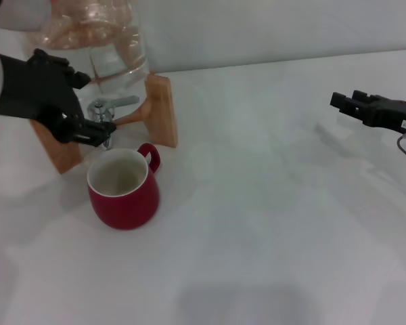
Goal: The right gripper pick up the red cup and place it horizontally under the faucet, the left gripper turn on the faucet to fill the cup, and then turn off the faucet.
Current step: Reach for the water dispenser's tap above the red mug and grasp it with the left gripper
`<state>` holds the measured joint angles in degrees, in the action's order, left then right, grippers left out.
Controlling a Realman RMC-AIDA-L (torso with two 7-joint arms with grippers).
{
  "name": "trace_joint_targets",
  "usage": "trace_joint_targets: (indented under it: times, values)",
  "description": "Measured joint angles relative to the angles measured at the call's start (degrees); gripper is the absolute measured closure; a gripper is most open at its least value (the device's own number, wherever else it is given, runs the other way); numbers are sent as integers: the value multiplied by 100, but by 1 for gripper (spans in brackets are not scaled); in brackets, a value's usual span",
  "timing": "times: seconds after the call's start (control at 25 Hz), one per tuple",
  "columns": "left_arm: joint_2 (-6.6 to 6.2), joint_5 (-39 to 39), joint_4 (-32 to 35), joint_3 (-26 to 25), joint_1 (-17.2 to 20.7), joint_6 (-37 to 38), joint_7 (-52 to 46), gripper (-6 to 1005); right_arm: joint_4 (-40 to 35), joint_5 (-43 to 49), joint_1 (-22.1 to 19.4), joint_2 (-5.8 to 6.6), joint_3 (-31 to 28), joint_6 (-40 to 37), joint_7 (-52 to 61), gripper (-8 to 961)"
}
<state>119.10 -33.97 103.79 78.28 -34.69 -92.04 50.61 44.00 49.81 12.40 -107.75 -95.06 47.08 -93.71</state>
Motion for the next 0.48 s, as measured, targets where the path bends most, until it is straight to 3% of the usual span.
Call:
trace_joint_targets:
  times: [0.48]
  values:
    - [0, -68, -412, 128, -335, 330, 59, 200, -74, -14, 34, -8, -66, 39, 18, 358]
